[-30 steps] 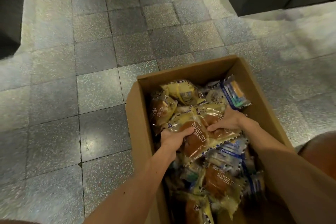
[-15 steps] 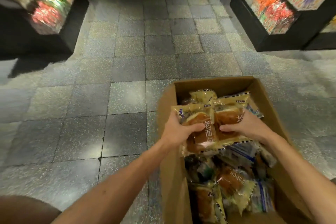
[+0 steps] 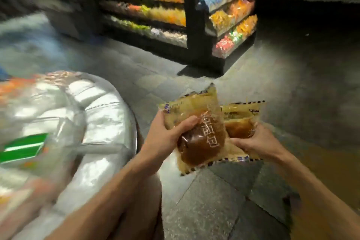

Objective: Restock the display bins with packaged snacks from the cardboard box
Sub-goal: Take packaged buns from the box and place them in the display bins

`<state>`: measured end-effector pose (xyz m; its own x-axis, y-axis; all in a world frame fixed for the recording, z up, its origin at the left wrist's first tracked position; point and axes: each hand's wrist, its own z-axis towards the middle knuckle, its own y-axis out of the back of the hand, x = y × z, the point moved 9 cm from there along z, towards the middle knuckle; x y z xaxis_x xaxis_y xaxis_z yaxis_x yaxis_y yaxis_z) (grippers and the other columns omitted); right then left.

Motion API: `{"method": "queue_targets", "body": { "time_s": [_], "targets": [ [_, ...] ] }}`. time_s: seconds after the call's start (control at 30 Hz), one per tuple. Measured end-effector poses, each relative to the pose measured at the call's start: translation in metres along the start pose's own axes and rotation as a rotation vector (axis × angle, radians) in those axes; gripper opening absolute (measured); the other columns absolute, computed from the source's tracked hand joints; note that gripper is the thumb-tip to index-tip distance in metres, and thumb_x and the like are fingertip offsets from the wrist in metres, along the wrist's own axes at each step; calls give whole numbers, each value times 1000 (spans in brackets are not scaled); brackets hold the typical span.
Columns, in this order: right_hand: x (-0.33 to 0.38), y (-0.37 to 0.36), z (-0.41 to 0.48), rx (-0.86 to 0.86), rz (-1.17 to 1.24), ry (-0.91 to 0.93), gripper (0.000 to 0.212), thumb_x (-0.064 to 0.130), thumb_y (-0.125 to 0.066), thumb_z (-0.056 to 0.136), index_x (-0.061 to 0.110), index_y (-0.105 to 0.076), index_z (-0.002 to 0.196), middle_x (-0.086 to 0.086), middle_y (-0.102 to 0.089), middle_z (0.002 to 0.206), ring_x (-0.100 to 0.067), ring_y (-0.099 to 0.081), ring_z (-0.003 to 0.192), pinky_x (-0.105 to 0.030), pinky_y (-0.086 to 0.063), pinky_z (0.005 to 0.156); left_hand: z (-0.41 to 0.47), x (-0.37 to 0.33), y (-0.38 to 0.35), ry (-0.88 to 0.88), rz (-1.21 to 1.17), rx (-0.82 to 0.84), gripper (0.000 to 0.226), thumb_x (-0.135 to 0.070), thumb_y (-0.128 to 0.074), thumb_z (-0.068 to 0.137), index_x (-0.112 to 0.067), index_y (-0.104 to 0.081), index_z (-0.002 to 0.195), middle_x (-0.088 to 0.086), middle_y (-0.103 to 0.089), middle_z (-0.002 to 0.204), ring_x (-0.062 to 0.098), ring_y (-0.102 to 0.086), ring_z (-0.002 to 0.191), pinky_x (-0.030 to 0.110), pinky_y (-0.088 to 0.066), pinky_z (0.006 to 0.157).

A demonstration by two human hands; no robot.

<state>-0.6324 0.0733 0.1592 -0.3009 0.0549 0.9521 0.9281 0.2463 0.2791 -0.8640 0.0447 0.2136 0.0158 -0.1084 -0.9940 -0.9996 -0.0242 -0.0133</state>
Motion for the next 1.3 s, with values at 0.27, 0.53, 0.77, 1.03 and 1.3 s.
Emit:
{"method": "queue_targets", "body": {
  "time_s": [0.27,0.53,0.77,1.03,1.3],
  "targets": [
    [78,-293,40,485,73,76,42,20,-83,75,20,-73,116,3,-77,106,-12,-74,98,-28,-61,79,-132,47,266,34,-206,-599,62,-30,-80,70,-8,-62,125,10,-75,111,26,-72,100,35,-57,74],
    [94,-456,53,801,18,50,50,28,-90,67,20,-74,113,2,-78,104,-16,-74,99,-34,-56,90,-231,103,413,63,-369,-1091,72,-17,-83,63,-15,-49,127,12,-71,117,23,-71,101,35,-59,71],
    [117,-537,109,1001,10,107,66,44,-91,56,20,-71,114,0,-78,100,-20,-75,91,-39,-62,75,-273,78,543,101,319,-1461,120,-11,-94,61,-30,-17,150,4,-48,142,18,-51,127,39,-36,114],
    [131,-587,147,1109,-45,115,61,26,-91,65,24,-62,120,9,-77,95,-9,-74,84,-21,-57,64,-250,115,579,327,326,-1455,86,-18,-96,59,-16,-42,126,3,-60,123,21,-58,116,40,-43,107],
    [129,-609,137,1152,-93,70,62,27,-91,63,25,-61,117,10,-77,95,-11,-74,85,-23,-58,66,-240,139,589,466,372,-1322,99,-27,-90,70,-9,-30,146,7,-48,144,23,-46,129,39,-35,110]
  ]
}}
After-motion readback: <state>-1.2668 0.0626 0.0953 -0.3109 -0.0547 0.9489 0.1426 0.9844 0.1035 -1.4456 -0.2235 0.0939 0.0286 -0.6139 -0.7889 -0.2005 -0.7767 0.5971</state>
